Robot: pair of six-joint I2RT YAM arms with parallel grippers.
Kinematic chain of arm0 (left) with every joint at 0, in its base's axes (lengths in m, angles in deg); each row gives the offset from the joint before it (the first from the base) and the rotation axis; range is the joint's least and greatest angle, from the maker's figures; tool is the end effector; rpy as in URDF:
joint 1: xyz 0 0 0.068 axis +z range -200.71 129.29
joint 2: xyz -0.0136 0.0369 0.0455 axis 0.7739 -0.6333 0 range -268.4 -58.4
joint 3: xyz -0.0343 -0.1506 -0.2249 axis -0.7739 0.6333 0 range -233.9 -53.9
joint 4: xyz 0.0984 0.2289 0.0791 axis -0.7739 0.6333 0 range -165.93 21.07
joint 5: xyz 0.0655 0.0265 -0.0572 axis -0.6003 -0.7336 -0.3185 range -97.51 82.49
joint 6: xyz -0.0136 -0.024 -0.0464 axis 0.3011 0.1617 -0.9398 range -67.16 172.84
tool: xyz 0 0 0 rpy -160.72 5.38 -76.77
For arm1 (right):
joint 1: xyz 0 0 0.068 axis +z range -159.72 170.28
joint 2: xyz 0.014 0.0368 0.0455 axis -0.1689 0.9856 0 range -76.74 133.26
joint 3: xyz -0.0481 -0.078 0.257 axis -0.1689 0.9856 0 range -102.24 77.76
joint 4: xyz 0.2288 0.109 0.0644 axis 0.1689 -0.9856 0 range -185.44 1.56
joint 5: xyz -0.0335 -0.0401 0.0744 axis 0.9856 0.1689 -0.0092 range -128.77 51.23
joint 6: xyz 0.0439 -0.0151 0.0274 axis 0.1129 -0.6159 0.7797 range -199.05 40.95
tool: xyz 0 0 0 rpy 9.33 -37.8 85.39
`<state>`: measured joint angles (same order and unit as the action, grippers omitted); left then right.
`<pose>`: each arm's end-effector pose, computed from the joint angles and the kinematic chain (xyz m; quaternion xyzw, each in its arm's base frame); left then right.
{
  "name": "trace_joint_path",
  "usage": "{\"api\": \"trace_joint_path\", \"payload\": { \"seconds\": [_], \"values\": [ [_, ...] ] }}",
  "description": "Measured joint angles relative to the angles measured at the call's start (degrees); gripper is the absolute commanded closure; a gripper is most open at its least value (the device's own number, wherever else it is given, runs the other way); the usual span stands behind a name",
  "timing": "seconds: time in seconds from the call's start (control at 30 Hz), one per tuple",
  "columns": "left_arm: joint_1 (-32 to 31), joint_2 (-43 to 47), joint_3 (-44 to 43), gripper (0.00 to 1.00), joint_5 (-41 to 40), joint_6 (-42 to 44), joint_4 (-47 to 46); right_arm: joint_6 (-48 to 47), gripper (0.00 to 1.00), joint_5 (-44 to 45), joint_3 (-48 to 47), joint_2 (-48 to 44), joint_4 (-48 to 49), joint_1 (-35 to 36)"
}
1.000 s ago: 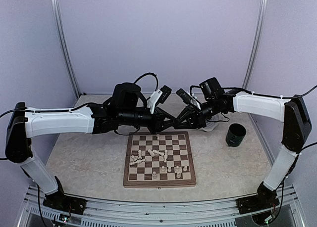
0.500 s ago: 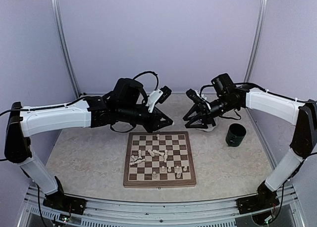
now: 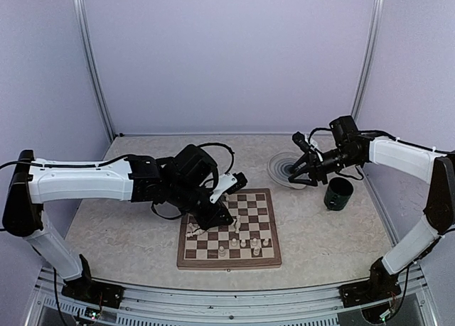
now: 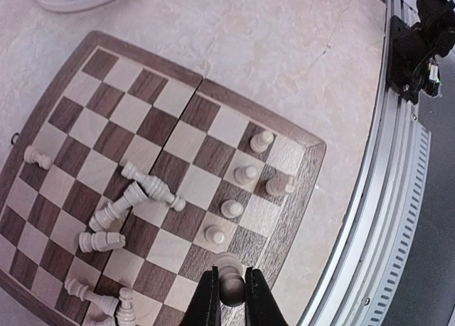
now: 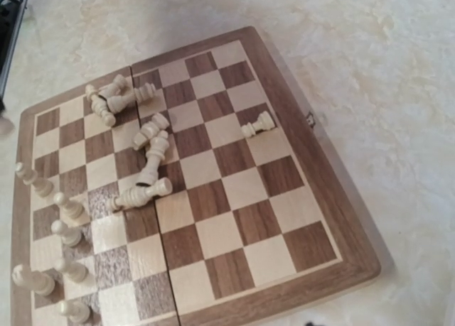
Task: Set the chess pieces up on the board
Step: Place the pawn on d2.
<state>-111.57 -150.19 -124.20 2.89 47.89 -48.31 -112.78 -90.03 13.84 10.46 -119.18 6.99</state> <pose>0.1644 -0.3083 0.2611 0.4654 0.8094 -0.2603 0.2460 0.2913 0.1166 0.2576 -0.4863 0.7188 0.3657 0.3363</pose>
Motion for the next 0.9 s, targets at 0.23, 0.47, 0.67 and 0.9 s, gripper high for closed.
{"api": "trace_joint_path", "payload": {
  "seconds": [0.23, 0.47, 0.67, 0.9],
  "values": [
    [-1.2, -3.6, 0.7, 0.96, -0.9, -0.5, 2.0, 0.4, 0.54, -0.6, -0.1, 0.0, 0.5, 0.0],
    [-1.2, -8.2, 0.4, 0.94, -1.9, 0.4, 4.8, 0.4, 0.54, -0.8, -0.1, 0.0, 0.5, 0.0],
    [-1.0, -10.3, -0.6, 0.93, -1.9, 1.2, 5.8, 0.4, 0.54, -0.7, -0.1, -0.7, 0.5, 0.0],
    [-0.7, -12.0, -2.1, 0.92, -2.4, 1.8, 6.8, 0.4, 0.53, -0.7, -0.1, -0.8, 0.5, 0.0]
  ]
}}
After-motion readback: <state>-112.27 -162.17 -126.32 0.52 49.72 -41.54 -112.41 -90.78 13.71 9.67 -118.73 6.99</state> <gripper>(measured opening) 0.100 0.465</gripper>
